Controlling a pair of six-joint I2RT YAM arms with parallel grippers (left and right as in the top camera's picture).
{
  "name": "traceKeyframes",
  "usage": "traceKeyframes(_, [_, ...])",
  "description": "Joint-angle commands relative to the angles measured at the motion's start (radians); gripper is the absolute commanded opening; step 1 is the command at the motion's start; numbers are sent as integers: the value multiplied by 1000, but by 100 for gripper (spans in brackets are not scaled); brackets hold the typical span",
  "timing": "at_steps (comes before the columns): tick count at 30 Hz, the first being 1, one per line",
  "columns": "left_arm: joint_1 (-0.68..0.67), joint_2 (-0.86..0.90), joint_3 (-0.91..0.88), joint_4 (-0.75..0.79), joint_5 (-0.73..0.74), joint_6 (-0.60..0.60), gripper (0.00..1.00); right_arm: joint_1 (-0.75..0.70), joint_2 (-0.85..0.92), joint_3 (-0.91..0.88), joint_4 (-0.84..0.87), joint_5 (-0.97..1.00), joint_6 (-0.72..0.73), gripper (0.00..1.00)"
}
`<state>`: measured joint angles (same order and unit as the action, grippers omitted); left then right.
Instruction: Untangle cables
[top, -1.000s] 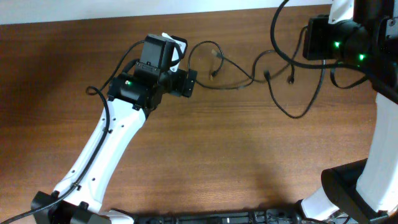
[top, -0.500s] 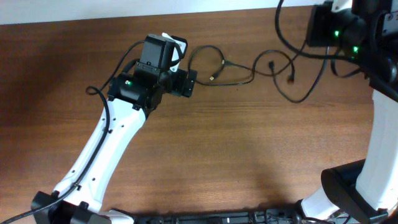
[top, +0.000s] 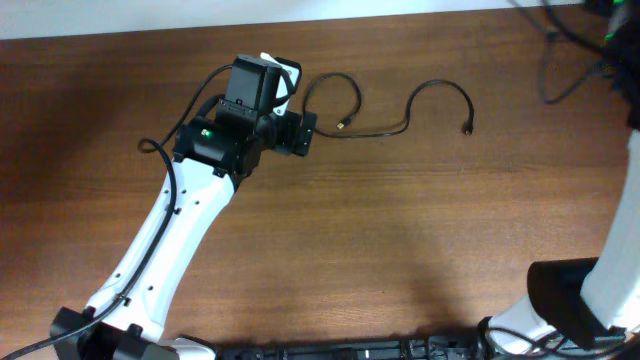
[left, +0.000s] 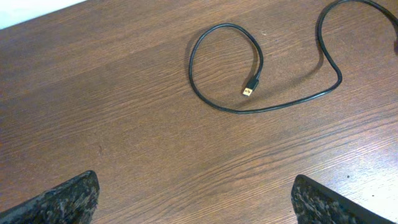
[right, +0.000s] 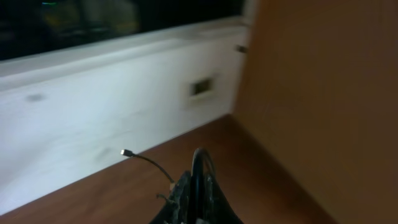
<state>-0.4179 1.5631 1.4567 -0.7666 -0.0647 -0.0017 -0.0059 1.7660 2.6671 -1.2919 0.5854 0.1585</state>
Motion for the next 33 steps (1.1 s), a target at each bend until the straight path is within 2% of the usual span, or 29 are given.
traceKeyframes(1, [2, -23, 4, 2, -11, -13, 99, -135, 51, 3, 6, 50, 20, 4])
traceKeyframes(8, [2, -23, 4, 2, -11, -13, 99, -357, 160, 3, 0, 22, 78, 4])
traceKeyframes(17, [2, -23, 4, 2, -11, -13, 99, -547, 346, 3, -64, -200, 161, 4])
traceKeyframes(31, [2, -23, 4, 2, -11, -13, 99, -615, 529, 1, -122, -241, 161, 4])
traceKeyframes(33, [2, -23, 4, 2, -11, -13, 99, -618, 537, 0, -123, -240, 161, 8])
